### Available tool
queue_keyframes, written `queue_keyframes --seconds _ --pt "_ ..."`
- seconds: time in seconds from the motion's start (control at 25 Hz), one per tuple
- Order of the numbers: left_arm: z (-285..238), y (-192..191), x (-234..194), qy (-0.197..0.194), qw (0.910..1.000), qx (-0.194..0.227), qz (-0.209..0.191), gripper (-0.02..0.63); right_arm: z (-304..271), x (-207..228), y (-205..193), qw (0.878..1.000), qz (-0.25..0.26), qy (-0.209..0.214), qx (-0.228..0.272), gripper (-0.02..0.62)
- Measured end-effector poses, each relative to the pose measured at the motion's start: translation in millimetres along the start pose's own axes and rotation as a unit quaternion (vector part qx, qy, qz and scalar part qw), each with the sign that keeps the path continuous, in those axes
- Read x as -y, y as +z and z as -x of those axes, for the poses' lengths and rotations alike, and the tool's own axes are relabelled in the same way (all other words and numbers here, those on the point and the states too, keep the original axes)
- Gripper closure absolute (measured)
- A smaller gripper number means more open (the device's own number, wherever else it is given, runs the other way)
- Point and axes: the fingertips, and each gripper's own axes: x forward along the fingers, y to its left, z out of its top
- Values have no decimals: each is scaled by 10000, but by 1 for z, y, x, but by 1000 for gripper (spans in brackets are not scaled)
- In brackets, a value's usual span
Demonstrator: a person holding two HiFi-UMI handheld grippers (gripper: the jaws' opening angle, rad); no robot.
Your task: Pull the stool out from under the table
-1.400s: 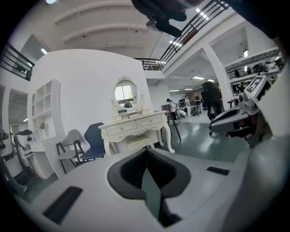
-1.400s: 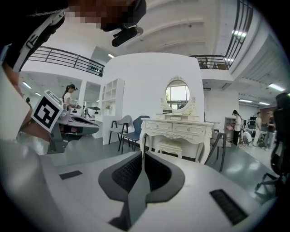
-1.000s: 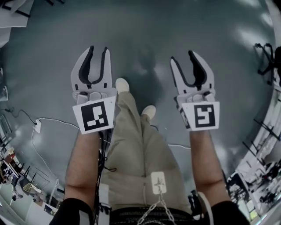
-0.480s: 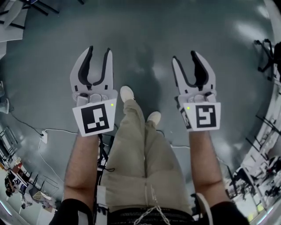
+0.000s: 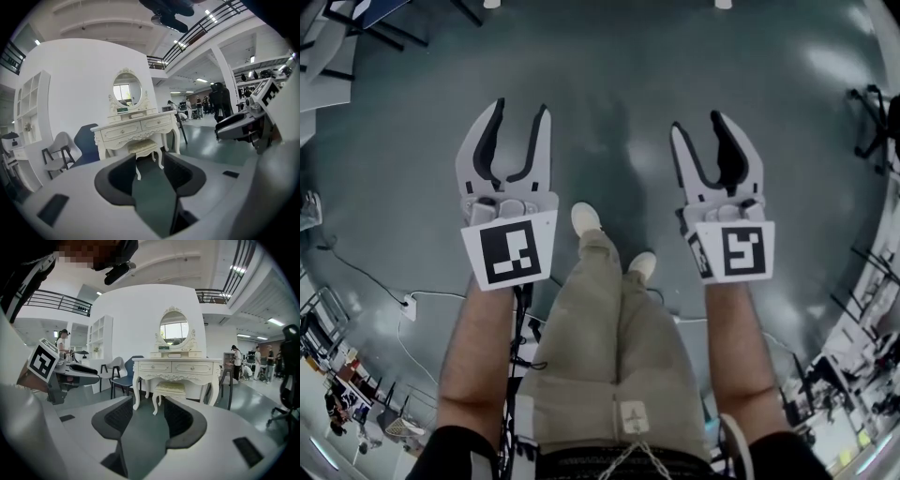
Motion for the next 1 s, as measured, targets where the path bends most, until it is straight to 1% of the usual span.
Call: queue_keyframes --seconds 0.08,0.24,0.4,0.48,0.56,0.64,0.72,0.8,0.88,1.0 --pt "-7 1 -4 -31 10000 28 28 437 -8 -1 6 10000 -58 -14 -15 405" --pt "-15 2 -14 -117 9998 36 163 437 -21 -4 20 10000 5 -77 -31 403" --pt "-23 8 -22 -176 9998 18 30 436 -29 1 39 9998 165 -128 78 400" --pt "-28 9 -27 -133 9999 15 61 437 -32 5 43 9997 162 -154 132 400" --pt "-31 8 -34 -84 9999 40 134 437 -37 4 43 9997 125 -163 161 400" --pt "-32 4 -39 -49 9999 56 110 437 -43 1 39 9997 115 -152 168 400" --pt "-36 -1 -39 -12 10000 29 92 437 -49 2 31 9998 83 -129 150 399" --pt "-39 -3 -37 9 9998 13 189 437 -54 5 21 9999 37 -93 106 397" --pt "-40 -5 -36 -27 9996 -5 283 437 -60 4 15 10000 58 -32 55 397" --pt "-45 -7 -34 -101 9997 -108 213 437 -68 7 16 9999 104 30 36 396"
